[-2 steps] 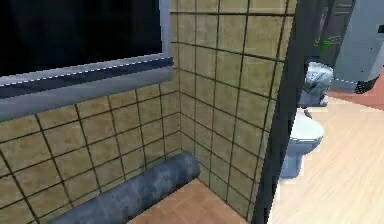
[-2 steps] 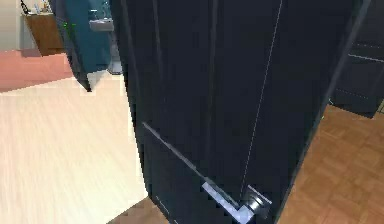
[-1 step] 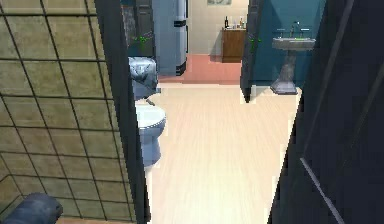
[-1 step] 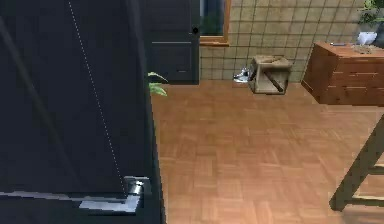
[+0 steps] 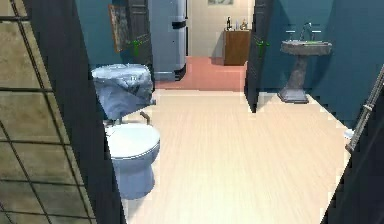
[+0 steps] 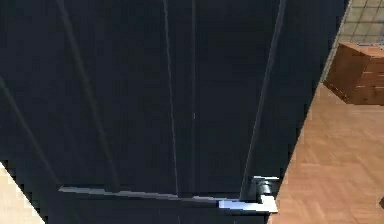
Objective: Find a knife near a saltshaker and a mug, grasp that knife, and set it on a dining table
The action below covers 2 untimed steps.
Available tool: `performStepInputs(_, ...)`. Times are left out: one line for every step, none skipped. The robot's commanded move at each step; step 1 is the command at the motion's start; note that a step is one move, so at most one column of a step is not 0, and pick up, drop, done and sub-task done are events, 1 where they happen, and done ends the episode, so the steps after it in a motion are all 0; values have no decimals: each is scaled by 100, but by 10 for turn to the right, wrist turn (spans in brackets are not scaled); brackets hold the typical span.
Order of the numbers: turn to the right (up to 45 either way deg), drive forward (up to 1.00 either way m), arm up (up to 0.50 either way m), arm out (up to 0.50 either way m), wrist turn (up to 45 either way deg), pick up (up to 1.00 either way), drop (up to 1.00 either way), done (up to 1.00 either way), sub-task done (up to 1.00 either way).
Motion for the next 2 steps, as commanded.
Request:
performStepInputs(90,0,0,0,0,0,0,0,0)
performStepInputs(0,100,0,0,0,0,0,0,0)
